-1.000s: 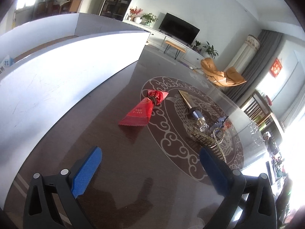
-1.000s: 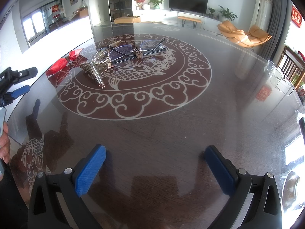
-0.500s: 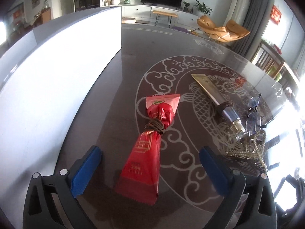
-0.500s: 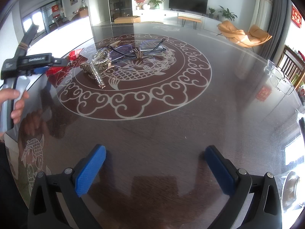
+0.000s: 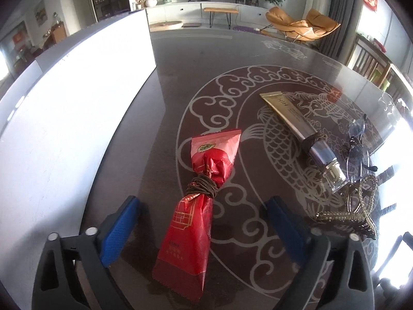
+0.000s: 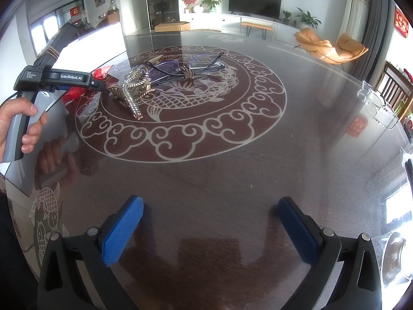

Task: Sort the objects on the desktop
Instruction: 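Grasp the red tube with the left tool and lift it, then grasp the rhinestone hair clip with the right tool while the left tool holds the red tube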

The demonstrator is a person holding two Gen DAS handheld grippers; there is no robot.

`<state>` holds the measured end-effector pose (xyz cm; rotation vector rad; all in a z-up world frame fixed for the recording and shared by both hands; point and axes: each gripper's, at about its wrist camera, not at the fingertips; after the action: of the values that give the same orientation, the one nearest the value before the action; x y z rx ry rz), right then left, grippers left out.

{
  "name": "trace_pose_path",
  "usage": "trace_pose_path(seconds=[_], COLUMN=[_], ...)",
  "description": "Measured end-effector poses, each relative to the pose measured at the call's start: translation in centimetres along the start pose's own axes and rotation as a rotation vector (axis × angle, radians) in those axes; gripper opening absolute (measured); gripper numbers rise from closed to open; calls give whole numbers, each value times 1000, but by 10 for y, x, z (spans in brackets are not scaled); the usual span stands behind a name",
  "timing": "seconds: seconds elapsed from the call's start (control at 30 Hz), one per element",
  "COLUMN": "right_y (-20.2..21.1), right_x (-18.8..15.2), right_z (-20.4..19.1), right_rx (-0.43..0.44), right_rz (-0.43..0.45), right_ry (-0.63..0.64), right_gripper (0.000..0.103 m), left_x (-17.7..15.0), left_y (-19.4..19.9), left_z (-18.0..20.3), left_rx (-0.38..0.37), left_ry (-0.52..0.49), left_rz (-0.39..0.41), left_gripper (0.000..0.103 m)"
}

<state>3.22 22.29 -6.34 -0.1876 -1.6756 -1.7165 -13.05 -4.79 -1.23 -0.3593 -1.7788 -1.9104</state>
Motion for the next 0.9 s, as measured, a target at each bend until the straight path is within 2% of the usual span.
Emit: trace_pose_path(seconds=[0.03, 0.07, 0.27, 0.37, 0.53, 0.67, 0.77, 0.83, 0.9], right_y=[0, 0, 0, 4, -12, -40, -58, -72, -75], right_x=[0, 0, 0, 8, 59, 99, 121, 129, 135], right_z=[0, 0, 0, -2, -24, -40, -49, -55, -55], right_rx=[0, 0, 5, 136, 201, 245, 273, 282, 273], right_rz=[0, 0, 2, 62, 92, 50, 14, -18, 3], right_ry=[0, 0, 0, 50, 228, 329, 378, 392, 386], right_gripper=[103, 103, 103, 102, 102, 100, 91, 80, 73], left_x=[-1, -5, -29, -47, -69, -79, -85, -87, -89], left_y=[6, 12, 29, 43, 54, 64, 74, 80, 85], left_z=[2, 5, -2, -17, -36, -40, -38, -37, -38], left_rx=[-8, -8, -32, -41, -38, -64, -75, -89, -97], left_ry=[-12, -18, -15, 9, 25, 59, 56, 61, 66], left_rz=[22, 26, 30, 30, 31, 37, 50, 56, 66], left_gripper=[53, 18, 18, 18, 18, 18, 18, 18, 18])
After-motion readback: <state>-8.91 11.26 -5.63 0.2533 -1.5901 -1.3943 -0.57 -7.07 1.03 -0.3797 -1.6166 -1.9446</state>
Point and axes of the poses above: each gripper's, at about its wrist camera, not at the fingertips, and y roughly against the way its jaws point, z to its right, x to its top, and after that the axes turned 13 degrees about y, right-handed
